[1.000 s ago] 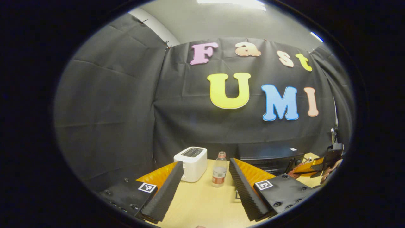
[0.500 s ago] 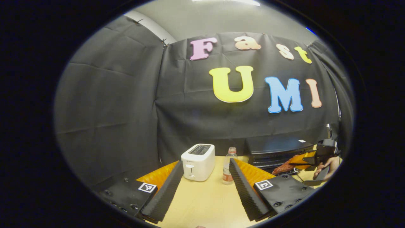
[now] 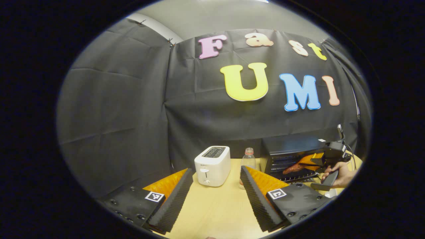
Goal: Open the electric oven with the left hand, put the food in, and close the electric oven.
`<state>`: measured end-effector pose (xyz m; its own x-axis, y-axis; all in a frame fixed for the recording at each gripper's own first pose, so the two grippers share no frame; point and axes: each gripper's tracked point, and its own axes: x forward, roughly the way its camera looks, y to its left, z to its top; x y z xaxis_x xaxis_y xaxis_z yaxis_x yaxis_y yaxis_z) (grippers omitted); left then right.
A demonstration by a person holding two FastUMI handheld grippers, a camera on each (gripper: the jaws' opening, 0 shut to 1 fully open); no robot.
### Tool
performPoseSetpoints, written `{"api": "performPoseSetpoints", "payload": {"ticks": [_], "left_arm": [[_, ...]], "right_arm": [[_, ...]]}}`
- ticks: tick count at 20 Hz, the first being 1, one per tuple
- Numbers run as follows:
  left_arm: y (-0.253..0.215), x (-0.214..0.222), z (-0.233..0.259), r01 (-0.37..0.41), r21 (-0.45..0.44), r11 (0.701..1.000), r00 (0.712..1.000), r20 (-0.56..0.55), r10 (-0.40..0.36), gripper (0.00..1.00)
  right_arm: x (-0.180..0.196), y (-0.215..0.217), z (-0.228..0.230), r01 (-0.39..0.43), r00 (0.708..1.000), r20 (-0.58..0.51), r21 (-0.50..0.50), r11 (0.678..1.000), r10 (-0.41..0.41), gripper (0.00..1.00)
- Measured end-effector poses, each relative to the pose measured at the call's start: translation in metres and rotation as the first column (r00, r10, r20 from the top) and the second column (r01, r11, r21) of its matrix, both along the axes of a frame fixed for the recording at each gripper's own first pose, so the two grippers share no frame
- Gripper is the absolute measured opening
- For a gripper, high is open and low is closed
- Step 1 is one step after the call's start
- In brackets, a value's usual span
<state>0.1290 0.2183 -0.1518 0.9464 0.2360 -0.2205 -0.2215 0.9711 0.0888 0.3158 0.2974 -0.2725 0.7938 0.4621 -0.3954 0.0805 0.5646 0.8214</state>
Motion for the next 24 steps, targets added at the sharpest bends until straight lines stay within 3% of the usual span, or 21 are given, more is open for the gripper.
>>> {"api": "performPoseSetpoints", "payload": {"ticks": [6, 10, 12, 15, 18, 24], "left_arm": [[-0.003, 0.006, 0.001, 0.007, 0.014, 1.000, 1.000, 0.002, -0.007, 1.00], [-0.008, 0.009, 0.000, 0.009, 0.006, 1.000, 1.000, 0.002, -0.009, 1.00], [-0.011, 0.010, 0.000, 0.014, 0.007, 1.000, 1.000, 0.003, -0.014, 0.98], [-0.017, 0.012, 0.004, 0.024, 0.011, 1.000, 1.000, 0.010, -0.024, 0.98], [-0.033, 0.017, 0.004, 0.050, -0.007, 0.999, 0.999, 0.019, -0.049, 1.00], [-0.083, 0.024, 0.002, 0.146, -0.050, 0.988, 0.989, 0.027, -0.145, 1.00]], "right_arm": [[0.010, -0.012, -0.014, 0.032, 0.999, -0.007, -0.089, 0.996, -0.033, 0.13], [0.009, -0.022, -0.022, 0.020, 1.000, -0.003, -0.227, 0.974, -0.021, 0.25], [0.007, -0.030, -0.021, 0.028, 1.000, 0.004, -0.268, 0.963, -0.028, 0.40], [0.003, -0.041, -0.013, 0.034, 0.999, 0.038, -0.314, 0.949, -0.023, 0.98], [-0.011, -0.047, 0.007, 0.014, 0.996, 0.091, -0.343, 0.939, 0.018, 0.98], [-0.051, -0.070, 0.058, -0.001, 0.969, 0.220, -0.456, 0.890, 0.114, 0.98]]}}
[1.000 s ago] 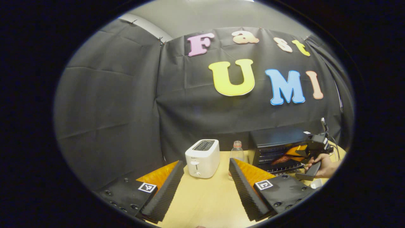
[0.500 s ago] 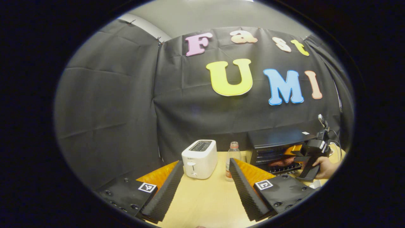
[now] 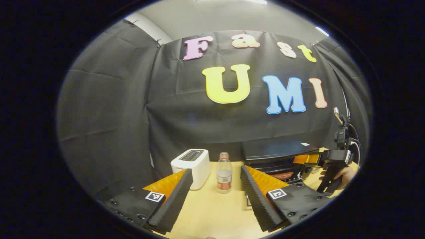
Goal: Open the electric oven with the left hand, put the food in, and close the electric oven.
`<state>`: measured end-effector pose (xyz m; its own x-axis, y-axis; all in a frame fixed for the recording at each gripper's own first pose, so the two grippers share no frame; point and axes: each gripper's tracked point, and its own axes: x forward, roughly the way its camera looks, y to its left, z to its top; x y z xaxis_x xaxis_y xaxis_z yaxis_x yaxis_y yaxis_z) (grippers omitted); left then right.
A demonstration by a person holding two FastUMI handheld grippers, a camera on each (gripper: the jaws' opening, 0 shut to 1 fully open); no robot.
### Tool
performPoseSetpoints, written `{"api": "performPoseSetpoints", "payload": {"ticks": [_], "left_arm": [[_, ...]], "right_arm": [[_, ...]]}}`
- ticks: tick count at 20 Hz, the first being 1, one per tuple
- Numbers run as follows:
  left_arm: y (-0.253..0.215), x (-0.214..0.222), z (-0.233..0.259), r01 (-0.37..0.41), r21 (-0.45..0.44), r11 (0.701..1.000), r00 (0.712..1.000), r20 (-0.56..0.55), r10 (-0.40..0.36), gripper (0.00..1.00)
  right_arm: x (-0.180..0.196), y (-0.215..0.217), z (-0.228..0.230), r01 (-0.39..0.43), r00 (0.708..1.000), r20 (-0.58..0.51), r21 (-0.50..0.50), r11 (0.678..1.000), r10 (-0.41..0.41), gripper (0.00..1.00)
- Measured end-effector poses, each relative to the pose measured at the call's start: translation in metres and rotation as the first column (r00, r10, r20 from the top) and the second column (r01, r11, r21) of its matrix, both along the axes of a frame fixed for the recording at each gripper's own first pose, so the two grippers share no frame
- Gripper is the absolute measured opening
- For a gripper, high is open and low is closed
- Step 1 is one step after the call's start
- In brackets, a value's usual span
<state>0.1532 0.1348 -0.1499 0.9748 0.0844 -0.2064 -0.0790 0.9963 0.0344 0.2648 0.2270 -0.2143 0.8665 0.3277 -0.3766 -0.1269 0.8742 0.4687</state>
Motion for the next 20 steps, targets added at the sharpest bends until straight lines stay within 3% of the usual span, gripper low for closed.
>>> {"api": "performPoseSetpoints", "payload": {"ticks": [7, 11, 15, 18, 19, 20], "left_arm": [[-0.066, 0.000, -0.032, 0.119, -0.082, 0.989, 0.990, -0.069, -0.125, 1.00], [-0.095, 0.000, -0.056, 0.169, -0.078, 0.983, 0.977, -0.116, -0.177, 1.00], [-0.128, -0.008, -0.090, 0.211, -0.121, 0.970, 0.954, -0.190, -0.231, 1.00], [-0.147, -0.010, -0.117, 0.219, -0.167, 0.961, 0.931, -0.258, -0.257, 0.91], [-0.152, -0.010, -0.127, 0.219, -0.180, 0.959, 0.921, -0.285, -0.264, 0.91], [-0.156, -0.012, -0.138, 0.219, -0.191, 0.957, 0.911, -0.310, -0.271, 0.98]], "right_arm": [[-0.048, -0.048, 0.055, 0.015, 0.987, 0.160, -0.161, 0.987, 0.011, 0.98], [-0.074, -0.069, 0.082, 0.031, 0.977, 0.212, -0.190, 0.981, 0.010, 0.98], [-0.095, -0.092, 0.102, 0.067, 0.963, 0.270, -0.237, 0.969, -0.001, 0.98], [-0.107, -0.111, 0.107, 0.091, 0.959, 0.282, -0.287, 0.954, -0.007, 0.98], [-0.111, -0.117, 0.107, 0.103, 0.959, 0.282, -0.297, 0.949, -0.016, 0.98], [-0.114, -0.125, 0.107, 0.114, 0.960, 0.277, -0.306, 0.945, -0.026, 0.98]]}}
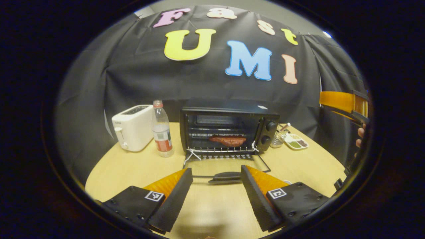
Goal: Open the electric oven with the left hand, put the food in, and close the electric oven.
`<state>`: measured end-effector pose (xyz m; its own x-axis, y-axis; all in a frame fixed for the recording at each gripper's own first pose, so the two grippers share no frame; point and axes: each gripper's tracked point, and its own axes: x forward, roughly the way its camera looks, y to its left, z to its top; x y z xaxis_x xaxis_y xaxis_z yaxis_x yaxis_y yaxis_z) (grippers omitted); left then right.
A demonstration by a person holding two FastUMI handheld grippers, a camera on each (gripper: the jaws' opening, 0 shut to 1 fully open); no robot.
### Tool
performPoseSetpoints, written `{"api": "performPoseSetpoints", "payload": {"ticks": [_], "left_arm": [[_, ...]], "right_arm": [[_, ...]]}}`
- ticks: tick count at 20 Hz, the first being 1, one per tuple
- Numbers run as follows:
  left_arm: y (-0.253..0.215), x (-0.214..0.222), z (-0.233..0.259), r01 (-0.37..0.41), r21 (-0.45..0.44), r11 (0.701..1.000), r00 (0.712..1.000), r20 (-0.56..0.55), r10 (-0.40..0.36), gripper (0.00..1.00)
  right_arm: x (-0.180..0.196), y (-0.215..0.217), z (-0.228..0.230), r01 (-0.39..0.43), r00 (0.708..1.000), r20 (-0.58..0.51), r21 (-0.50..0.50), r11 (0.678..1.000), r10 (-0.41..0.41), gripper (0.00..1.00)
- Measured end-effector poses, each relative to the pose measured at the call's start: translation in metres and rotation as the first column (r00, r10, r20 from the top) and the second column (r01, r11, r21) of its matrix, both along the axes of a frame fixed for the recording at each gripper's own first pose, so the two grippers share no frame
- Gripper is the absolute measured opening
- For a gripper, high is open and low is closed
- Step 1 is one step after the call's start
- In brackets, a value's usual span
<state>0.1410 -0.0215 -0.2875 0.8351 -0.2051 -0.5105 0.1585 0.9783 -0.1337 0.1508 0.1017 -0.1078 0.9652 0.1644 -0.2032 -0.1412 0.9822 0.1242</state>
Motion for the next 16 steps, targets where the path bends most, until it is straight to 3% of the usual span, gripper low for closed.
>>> {"api": "performPoseSetpoints", "payload": {"ticks": [11, 16], "left_arm": [[-0.043, 0.006, -0.090, 0.094, 0.032, 0.995, 0.976, -0.199, -0.086, 0.98], [-0.056, 0.014, -0.119, 0.099, 0.015, 0.995, 0.960, -0.265, -0.091, 0.98]], "right_arm": [[-0.033, -0.072, -0.010, 0.174, 0.983, -0.047, -0.065, 0.983, -0.177, 0.98], [-0.050, -0.092, -0.014, 0.231, 0.969, -0.069, -0.099, 0.968, -0.239, 0.98]]}}
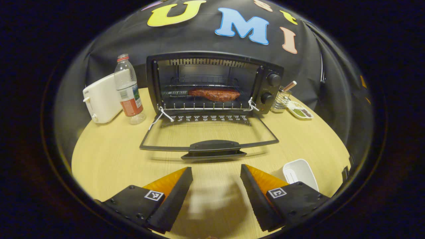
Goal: Open the electric oven with the left hand, put the food in, and close the electric oven.
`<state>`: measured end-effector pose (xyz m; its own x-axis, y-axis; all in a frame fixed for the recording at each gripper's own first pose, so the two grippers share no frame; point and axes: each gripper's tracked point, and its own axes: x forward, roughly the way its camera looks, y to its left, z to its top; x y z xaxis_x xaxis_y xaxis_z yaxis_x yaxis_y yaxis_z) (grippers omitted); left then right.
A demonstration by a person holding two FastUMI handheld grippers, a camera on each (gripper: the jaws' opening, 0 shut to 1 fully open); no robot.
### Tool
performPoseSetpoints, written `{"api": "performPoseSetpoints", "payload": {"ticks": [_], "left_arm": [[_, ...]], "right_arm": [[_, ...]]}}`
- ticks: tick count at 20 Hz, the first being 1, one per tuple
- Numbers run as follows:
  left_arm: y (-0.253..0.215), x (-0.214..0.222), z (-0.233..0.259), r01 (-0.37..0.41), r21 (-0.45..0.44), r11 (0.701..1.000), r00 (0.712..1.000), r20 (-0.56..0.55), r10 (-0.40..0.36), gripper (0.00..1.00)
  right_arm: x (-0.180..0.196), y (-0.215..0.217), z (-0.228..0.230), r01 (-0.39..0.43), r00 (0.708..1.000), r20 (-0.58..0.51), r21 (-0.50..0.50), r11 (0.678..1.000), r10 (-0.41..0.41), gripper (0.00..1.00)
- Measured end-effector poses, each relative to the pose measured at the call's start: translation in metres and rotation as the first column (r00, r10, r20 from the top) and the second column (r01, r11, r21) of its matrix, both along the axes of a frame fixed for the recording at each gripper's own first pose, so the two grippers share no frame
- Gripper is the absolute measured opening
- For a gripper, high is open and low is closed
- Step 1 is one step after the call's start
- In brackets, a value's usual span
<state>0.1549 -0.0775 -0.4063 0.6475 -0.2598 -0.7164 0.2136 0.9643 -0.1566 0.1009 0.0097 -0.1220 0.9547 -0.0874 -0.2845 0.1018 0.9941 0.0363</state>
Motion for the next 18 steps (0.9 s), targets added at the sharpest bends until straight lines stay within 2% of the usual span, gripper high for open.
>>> {"api": "performPoseSetpoints", "payload": {"ticks": [6, 12, 13, 14, 15, 18], "left_arm": [[-0.004, 0.014, -0.018, -0.002, 0.036, 0.999, 1.000, -0.020, 0.003, 1.00], [-0.006, 0.021, -0.019, -0.017, 0.069, 0.997, 1.000, 0.022, 0.016, 0.98], [-0.006, 0.023, -0.018, -0.025, 0.068, 0.997, 0.999, 0.027, 0.023, 0.92], [-0.006, 0.024, -0.018, -0.037, 0.062, 0.997, 0.999, 0.030, 0.036, 0.92], [-0.006, 0.024, -0.015, -0.047, 0.055, 0.997, 0.999, 0.029, 0.046, 1.00], [-0.006, 0.024, -0.007, -0.051, 0.057, 0.997, 0.997, 0.057, 0.047, 1.00]], "right_arm": [[-0.013, -0.015, -0.006, 0.053, 0.998, -0.025, -0.014, 0.998, -0.054, 0.98], [-0.022, -0.014, -0.006, 0.059, 0.998, -0.027, -0.010, 0.998, -0.059, 0.98], [-0.022, -0.012, -0.006, 0.054, 0.998, -0.028, -0.009, 0.999, -0.054, 0.98], [-0.021, -0.011, -0.006, 0.049, 0.998, -0.030, -0.010, 0.999, -0.049, 0.98], [-0.021, -0.011, -0.007, 0.043, 0.999, -0.031, -0.012, 0.999, -0.043, 0.98], [-0.021, -0.006, -0.009, 0.019, 0.999, -0.035, -0.013, 1.000, -0.019, 0.98]]}}
